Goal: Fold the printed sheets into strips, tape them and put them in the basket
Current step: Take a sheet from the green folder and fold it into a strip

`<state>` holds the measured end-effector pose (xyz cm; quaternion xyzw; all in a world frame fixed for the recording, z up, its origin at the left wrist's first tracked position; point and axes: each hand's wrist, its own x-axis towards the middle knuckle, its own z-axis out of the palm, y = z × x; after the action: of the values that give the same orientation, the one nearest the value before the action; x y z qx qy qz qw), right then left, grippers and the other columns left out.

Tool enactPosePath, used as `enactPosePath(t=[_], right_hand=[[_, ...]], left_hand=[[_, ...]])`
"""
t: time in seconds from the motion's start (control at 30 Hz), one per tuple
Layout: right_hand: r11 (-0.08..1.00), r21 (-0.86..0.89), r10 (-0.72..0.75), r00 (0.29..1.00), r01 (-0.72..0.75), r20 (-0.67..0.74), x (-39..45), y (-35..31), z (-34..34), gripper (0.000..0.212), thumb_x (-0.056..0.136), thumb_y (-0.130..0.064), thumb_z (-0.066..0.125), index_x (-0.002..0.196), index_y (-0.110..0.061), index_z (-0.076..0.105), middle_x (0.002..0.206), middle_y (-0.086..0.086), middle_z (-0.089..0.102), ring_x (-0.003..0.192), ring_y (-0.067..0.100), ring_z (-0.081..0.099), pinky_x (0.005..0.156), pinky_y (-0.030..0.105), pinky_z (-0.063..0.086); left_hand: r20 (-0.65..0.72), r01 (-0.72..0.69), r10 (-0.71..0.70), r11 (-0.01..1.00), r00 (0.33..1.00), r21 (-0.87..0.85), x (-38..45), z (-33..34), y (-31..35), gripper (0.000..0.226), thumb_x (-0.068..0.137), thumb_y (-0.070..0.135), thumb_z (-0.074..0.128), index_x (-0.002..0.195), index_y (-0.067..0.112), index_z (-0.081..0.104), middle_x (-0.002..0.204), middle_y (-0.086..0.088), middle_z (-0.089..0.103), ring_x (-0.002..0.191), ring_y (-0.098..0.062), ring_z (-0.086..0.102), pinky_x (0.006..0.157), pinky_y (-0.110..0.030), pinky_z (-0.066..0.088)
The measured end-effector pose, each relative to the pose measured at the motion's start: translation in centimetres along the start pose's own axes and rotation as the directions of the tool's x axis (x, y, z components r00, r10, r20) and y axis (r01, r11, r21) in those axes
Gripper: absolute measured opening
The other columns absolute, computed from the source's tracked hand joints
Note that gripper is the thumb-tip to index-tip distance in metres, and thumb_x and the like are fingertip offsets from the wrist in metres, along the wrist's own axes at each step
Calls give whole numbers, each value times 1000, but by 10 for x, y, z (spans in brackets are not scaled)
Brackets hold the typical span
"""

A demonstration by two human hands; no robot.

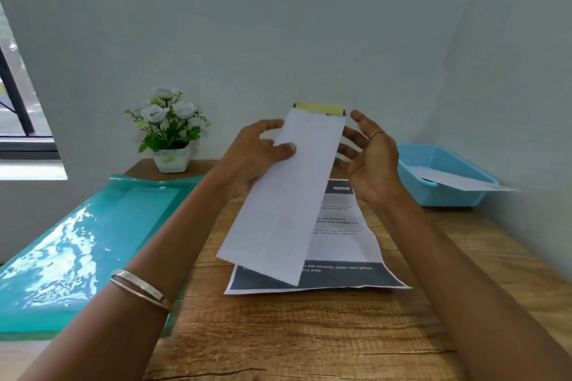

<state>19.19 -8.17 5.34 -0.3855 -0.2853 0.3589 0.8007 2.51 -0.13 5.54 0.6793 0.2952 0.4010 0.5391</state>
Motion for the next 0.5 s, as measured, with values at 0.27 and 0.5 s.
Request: enactPosePath(t=[0.27, 0.5], right_hand=[[913, -407, 41, 996, -4, 83, 11, 32, -24, 13, 85, -3, 67, 94, -12, 71, 93, 10, 71, 77, 24, 68, 57, 31, 56], [910, -415, 117, 970, -19, 213, 11, 42, -22, 9, 85, -7, 67, 92, -3, 73, 95, 14, 73, 83, 24, 70, 69, 31, 58]], left_hand=[[128, 240, -222, 959, 967, -151, 0, 11, -22, 45, 86, 10, 67, 128, 19, 53, 104, -14, 70, 87, -27, 70, 75, -43, 59], [-50, 235, -247, 956, 968, -175, 5, 12, -43, 25, 89, 0, 59, 108, 13, 69, 109, -15, 67, 88, -25, 67, 73, -35, 59]])
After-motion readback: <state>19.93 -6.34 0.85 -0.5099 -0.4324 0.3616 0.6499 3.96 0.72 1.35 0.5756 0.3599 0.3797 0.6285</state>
